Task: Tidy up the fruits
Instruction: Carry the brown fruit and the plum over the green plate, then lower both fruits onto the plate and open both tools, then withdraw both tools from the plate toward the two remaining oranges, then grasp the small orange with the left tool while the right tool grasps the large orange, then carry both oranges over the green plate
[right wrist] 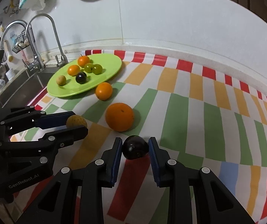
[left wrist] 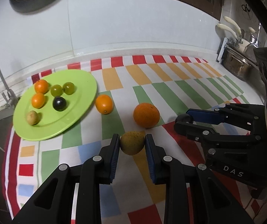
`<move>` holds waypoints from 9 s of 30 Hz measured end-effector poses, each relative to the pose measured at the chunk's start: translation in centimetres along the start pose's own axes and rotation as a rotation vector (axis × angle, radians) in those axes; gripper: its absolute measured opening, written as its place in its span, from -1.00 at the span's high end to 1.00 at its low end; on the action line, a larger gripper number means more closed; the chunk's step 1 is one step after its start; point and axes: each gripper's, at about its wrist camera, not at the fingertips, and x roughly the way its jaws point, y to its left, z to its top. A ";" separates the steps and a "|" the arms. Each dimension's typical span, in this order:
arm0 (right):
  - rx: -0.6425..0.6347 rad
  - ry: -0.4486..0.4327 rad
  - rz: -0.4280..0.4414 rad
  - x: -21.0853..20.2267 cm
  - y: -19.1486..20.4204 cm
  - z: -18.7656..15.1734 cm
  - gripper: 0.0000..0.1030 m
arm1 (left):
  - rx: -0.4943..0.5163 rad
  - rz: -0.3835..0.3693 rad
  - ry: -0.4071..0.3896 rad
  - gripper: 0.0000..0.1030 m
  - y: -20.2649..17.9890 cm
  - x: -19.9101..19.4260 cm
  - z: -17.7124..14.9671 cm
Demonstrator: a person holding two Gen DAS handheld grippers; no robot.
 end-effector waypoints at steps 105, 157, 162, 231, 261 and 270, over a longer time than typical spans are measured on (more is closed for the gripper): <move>-0.040 0.054 0.121 14.4 8.6 19.8 0.39 | -0.136 0.236 -0.040 0.29 18.5 3.7 7.9; 0.029 -0.168 -0.105 -3.7 3.0 5.7 -0.14 | 0.121 0.079 -0.264 -0.38 4.4 -4.5 3.0; 0.008 -0.138 -0.117 -2.7 3.3 4.2 -0.14 | 0.203 0.067 -0.230 -0.38 3.9 -3.0 2.3; 0.100 -0.115 0.036 -0.6 1.9 5.0 0.19 | 0.083 0.053 -0.089 0.38 4.8 -1.4 3.4; -0.058 -0.271 0.106 -3.5 7.8 10.4 0.19 | -0.064 0.255 -0.232 0.38 10.2 -8.9 3.5; -0.070 -0.223 0.134 0.4 8.4 12.9 0.19 | -0.089 0.271 -0.194 0.59 13.1 -6.2 4.9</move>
